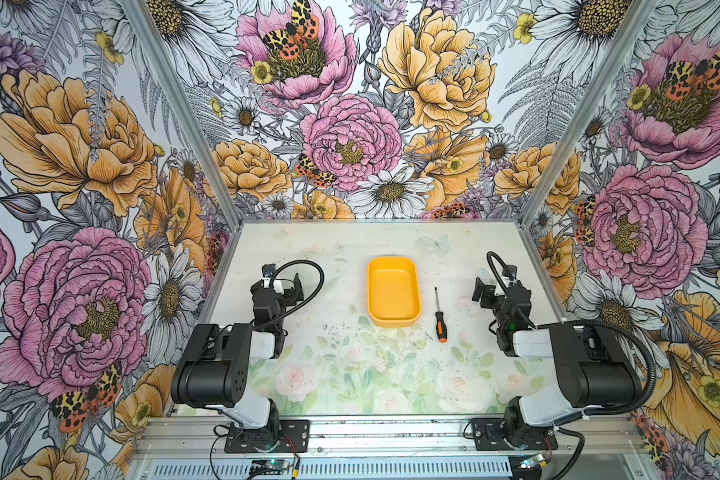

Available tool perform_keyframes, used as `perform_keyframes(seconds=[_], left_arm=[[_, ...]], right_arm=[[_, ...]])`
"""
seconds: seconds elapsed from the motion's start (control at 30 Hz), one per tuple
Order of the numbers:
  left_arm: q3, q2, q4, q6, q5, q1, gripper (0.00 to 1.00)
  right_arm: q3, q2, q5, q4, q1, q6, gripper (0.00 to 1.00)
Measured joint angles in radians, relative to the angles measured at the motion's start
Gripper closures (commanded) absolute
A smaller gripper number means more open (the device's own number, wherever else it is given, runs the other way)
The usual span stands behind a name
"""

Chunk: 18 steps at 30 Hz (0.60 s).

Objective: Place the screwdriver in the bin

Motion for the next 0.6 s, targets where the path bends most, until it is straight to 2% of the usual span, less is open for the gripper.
perform_keyframes(seconds=[0.2,0.6], left_arm=[[0.000,0.000,0.000,0.000,0.000,0.000,0.01],[0.000,0.000,0.000,0.000,0.000,0.000,0.01]], right_arm=[[0.008,0.000,-0.041,-0.008,0.000,-0.019,0.01],[0.009,0.000,-0.049,-0.008,0.000,-0.019,0.00]])
